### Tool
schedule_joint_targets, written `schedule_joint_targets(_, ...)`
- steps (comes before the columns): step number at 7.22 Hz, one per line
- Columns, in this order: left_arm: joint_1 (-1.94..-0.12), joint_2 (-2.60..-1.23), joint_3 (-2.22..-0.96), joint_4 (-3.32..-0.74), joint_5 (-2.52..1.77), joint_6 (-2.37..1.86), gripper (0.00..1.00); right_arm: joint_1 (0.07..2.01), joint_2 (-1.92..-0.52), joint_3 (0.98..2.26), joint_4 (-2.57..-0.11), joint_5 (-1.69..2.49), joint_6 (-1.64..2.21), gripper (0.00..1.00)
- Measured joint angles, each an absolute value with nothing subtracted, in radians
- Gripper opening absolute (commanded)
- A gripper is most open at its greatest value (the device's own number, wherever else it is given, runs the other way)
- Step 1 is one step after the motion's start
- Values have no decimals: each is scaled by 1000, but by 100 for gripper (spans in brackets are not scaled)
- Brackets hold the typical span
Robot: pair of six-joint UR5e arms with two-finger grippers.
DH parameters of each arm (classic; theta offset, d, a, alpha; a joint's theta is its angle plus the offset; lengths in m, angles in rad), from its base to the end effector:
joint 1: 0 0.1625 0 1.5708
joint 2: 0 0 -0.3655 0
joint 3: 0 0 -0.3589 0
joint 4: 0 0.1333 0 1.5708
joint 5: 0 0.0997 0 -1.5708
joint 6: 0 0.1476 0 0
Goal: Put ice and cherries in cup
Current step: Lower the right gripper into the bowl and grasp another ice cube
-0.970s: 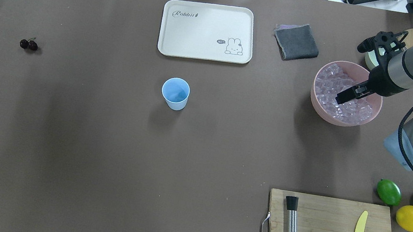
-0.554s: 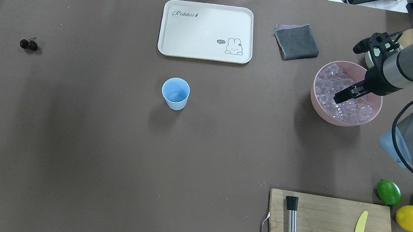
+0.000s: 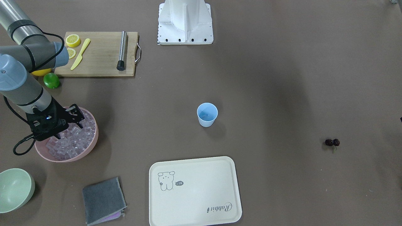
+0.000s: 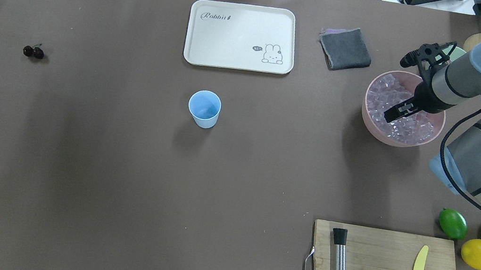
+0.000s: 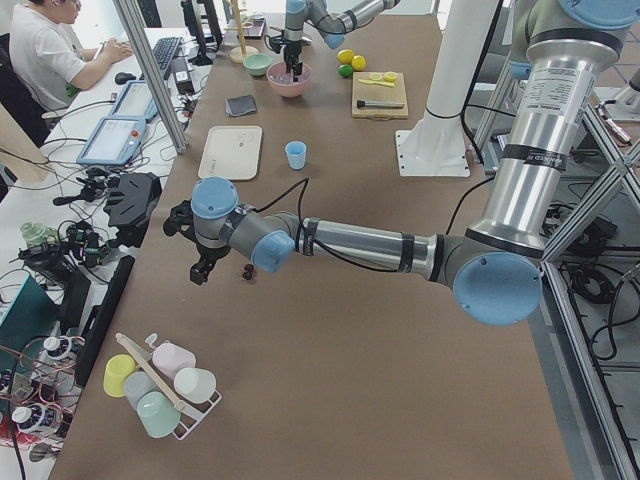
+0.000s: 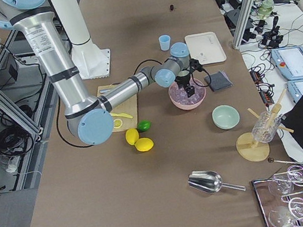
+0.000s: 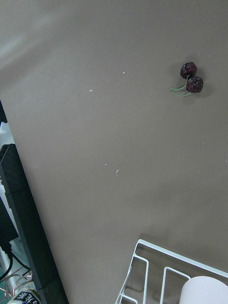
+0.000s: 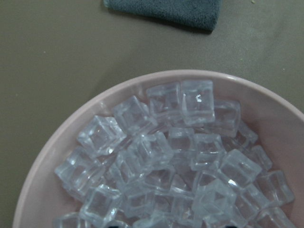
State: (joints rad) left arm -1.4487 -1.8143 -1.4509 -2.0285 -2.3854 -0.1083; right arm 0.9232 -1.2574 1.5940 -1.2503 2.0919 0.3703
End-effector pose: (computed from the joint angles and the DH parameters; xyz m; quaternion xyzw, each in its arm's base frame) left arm 0.0453 -0.5820 0.5029 0.2178 0.4072 0.1196 0.8789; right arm -0.3194 -0.5214 0.4321 0.1535 -0.3648 -0.2087 0.8943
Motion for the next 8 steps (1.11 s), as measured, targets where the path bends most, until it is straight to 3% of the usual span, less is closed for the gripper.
schedule_joint_targets(4, -1448, -1818, -1445, -2029, -2385, -106, 97, 906, -1256, 1594, -1250, 2088, 390, 49)
schedule_joint_targets(5, -1448, -1817, -1445, -2029, -2385, -106, 97, 902, -1256, 1597, -1250, 2089, 417, 34)
schedule_joint_targets(7, -1447, -1815, -1443, -2029, -2385, -106, 97, 897, -1252, 1599, -1249, 2089, 452, 27)
schedule_joint_targets(8, -1447, -1813, -1445, -2029, -2385, -108, 97, 896, -1251, 1601, -1249, 2089, 456, 8)
